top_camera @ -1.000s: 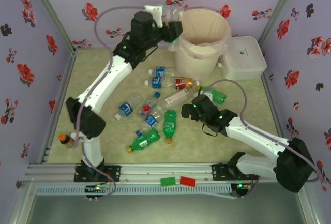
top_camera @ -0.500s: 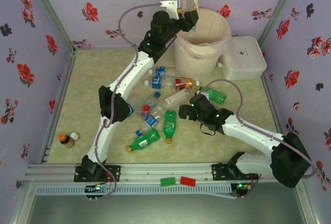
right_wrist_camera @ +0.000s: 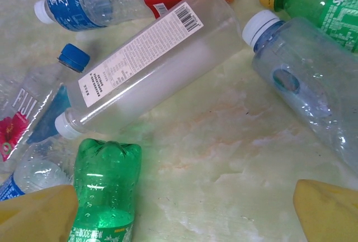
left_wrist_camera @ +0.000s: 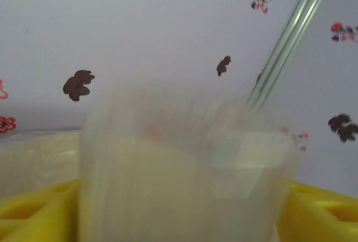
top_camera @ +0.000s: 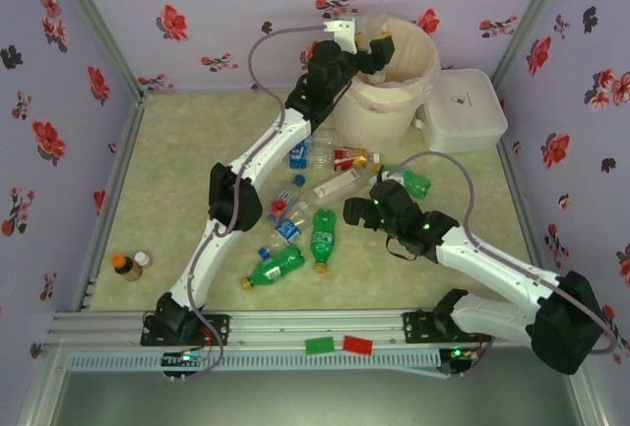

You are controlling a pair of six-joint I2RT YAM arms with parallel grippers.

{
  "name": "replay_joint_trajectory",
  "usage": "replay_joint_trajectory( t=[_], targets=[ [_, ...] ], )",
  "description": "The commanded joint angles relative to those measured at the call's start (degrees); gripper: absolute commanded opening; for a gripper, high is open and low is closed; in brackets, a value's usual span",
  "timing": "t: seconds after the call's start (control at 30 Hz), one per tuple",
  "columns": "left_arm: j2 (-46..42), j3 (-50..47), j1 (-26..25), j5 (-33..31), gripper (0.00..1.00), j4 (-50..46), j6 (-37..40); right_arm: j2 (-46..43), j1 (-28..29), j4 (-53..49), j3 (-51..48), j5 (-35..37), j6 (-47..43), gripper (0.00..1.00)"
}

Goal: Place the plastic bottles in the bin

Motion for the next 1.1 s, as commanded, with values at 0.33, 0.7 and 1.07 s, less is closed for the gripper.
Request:
replay_joint_trajectory(
  t=[0.33,0.7,1.07],
  targets=[
    [-6.52,0.44,0.15,3.21,1.0,-1.19,1.16,-5.94,-0.79,-7.4,-0.84,6.09,0.26,1.0],
    [-32.16,-29.14,0.21,7.11,1.0,-3.25,7.64,-3.67,-9.17,-8.82,0.59,2.53,-4.32,1.0],
    [-60.36,-71.79,1.08,1.51,1.0,-2.48,9.94,2.73,-17.01,-8.93,4.2,-1.04,-10.98,1.0]
  ],
)
